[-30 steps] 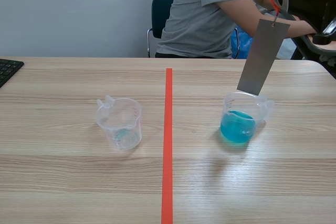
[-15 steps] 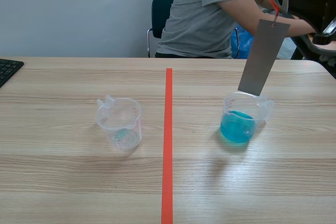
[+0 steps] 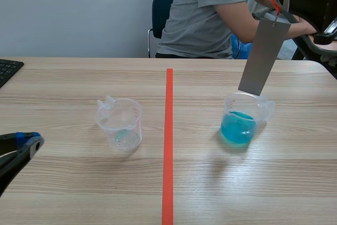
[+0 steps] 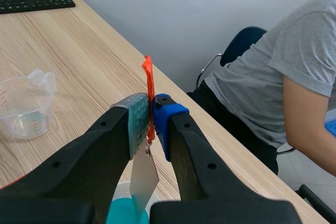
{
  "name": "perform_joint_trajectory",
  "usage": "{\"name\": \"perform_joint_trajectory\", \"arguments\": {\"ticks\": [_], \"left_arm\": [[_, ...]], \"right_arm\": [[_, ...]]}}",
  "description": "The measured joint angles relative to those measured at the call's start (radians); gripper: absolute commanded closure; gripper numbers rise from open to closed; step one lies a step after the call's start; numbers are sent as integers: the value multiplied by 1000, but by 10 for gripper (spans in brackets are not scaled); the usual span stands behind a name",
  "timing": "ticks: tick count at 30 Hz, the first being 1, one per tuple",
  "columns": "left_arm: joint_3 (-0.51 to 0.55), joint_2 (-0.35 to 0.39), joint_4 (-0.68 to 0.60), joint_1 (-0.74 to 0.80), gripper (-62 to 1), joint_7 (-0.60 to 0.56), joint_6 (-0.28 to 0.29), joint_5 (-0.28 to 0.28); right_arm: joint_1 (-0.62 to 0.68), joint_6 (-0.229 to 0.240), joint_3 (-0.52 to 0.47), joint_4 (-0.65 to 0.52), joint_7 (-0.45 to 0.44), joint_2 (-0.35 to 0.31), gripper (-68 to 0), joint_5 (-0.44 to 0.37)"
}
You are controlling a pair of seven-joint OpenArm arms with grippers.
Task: Do the redox reaction experiment.
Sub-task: 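Move the plate over the blue solution, then point at the plate with the left hand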
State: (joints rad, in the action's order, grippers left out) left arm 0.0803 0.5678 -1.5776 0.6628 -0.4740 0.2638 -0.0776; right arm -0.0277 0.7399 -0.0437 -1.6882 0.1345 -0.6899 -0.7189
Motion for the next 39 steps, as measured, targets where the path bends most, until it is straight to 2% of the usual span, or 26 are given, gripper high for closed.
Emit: {"name": "perform_joint_trajectory", "arguments": {"ticks": [5,15,23,28,39], "left_arm": [[-106,-6,0,-149,-18,87,0,-1],[-264,-113,0,-403,-18,279,-1,0],[-409,-157,10,-500,-18,308,-1,67],[-489,-188,105,-602,-18,308,-4,66],[-608,-349,378,-786,-18,301,-16,77]], "right_arm": [[0,0,0,0,-3,0,-4,0],[0,0,0,0,-4,0,-5,0],[0,0,0,0,-6,0,-5,0],[0,0,0,0,-14,0,-5,0],[0,0,0,0,-14,0,-5,-1]]}}
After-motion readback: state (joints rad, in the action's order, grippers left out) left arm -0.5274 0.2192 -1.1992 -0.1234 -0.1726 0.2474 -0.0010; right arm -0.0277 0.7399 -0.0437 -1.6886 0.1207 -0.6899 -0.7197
